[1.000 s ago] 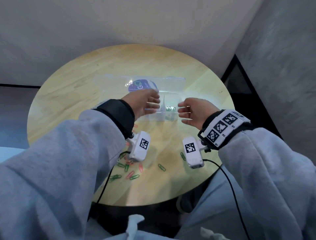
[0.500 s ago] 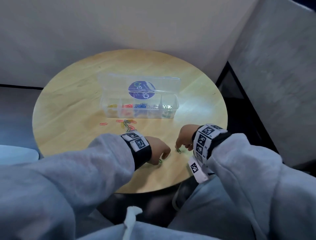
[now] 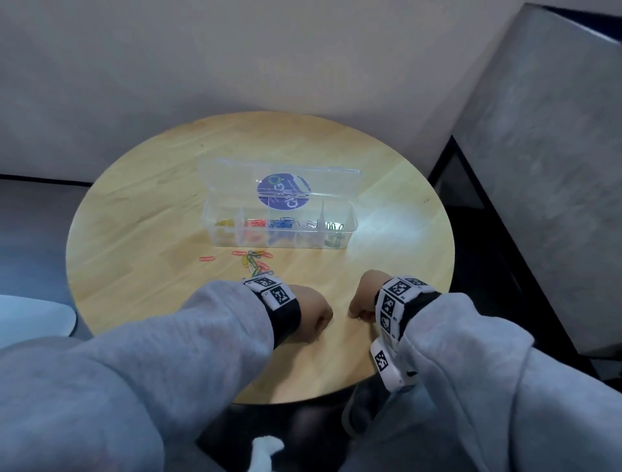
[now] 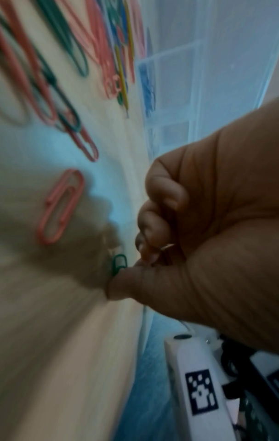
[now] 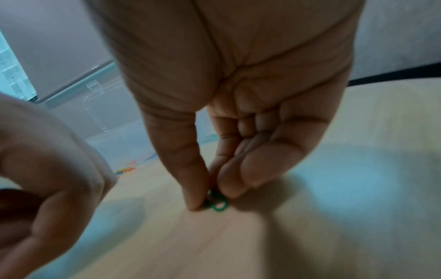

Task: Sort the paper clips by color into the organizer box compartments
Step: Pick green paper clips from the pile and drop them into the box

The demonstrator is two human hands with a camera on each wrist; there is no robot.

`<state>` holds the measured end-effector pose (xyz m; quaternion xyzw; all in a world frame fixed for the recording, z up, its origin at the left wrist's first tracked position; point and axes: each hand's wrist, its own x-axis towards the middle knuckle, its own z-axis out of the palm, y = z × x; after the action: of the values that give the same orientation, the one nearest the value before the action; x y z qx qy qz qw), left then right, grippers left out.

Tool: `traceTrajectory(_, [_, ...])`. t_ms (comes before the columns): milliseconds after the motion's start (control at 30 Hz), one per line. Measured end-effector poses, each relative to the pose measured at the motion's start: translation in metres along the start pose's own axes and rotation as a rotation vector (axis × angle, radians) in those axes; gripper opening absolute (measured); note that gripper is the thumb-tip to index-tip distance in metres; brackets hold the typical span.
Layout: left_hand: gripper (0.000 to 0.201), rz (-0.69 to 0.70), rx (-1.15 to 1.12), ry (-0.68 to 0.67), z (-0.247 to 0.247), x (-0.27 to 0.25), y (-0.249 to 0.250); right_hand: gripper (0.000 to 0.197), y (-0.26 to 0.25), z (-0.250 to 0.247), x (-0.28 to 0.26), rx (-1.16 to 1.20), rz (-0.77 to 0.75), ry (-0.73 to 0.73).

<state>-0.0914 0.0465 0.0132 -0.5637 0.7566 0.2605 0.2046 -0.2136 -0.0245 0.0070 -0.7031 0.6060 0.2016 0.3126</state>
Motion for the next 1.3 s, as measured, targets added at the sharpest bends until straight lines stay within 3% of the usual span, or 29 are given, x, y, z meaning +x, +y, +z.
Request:
traceTrajectory(167, [0.025, -0.087, -0.319, 0.225, -0.007, -0.011, -0.026, 0.021, -0.012, -0.003, -0.007, -0.114, 0.049, -0.054])
traceTrajectory(233, [0.023, -0.136, -0.484, 0.310, -0.014, -0.022, -0.044, 0.021, -0.017, -0.004, -0.009, 0.036, 0.034, -0.098])
traceTrajectory(300, [0.023, -0.179, -0.628, 0.369, -0.017, -0.033, -0.063, 0.019, -0.020, -0.006, -0.010, 0.341, -0.007, -0.133])
traceTrajectory(400, [0.024, -0.218, -0.794, 0.418, -0.017, -0.048, -0.088, 0.016, -0.027, -0.007, -0.013, 0.691, -0.115, -0.083])
traceTrajectory(567, [0.028, -0.254, -1.452, 0.477, -0.015, -0.073, -0.105, 0.019, -0.047, 0.003, -0.022, 0.938, -0.175, -0.214])
traceTrajectory(667, [0.032, -0.289, -1.602, 0.456, -0.013, -0.082, -0.110, 0.021, -0.060, 0.010, -0.030, 0.890, -0.199, -0.302])
traceTrajectory(767, [0.024, -0.406, -1.413, 0.410, -0.009, -0.084, -0.113, 0.023, -0.070, 0.015, -0.036, 0.758, -0.274, -0.343])
traceTrajectory(933, [0.005, -0.374, -0.520, 0.239, 0.001, -0.087, -0.106, 0.008, -0.079, 0.023, -0.043, 0.011, -0.529, -0.272])
traceTrajectory(1067, [0.009, -0.357, -0.256, 0.029, 0.009, -0.079, -0.089, 0.010, -0.088, 0.036, -0.049, -0.310, -0.618, -0.184])
traceTrajectory(1167, [0.025, -0.346, -0.087, -0.091, 0.015, -0.070, -0.080, 0.011, -0.090, 0.049, -0.046, -0.381, -0.628, -0.107])
traceTrajectory(1300, [0.021, -0.314, 0.048, -0.177, 0.025, -0.062, -0.071, 0.020, -0.090, 0.060, -0.044, -0.443, -0.655, -0.028])
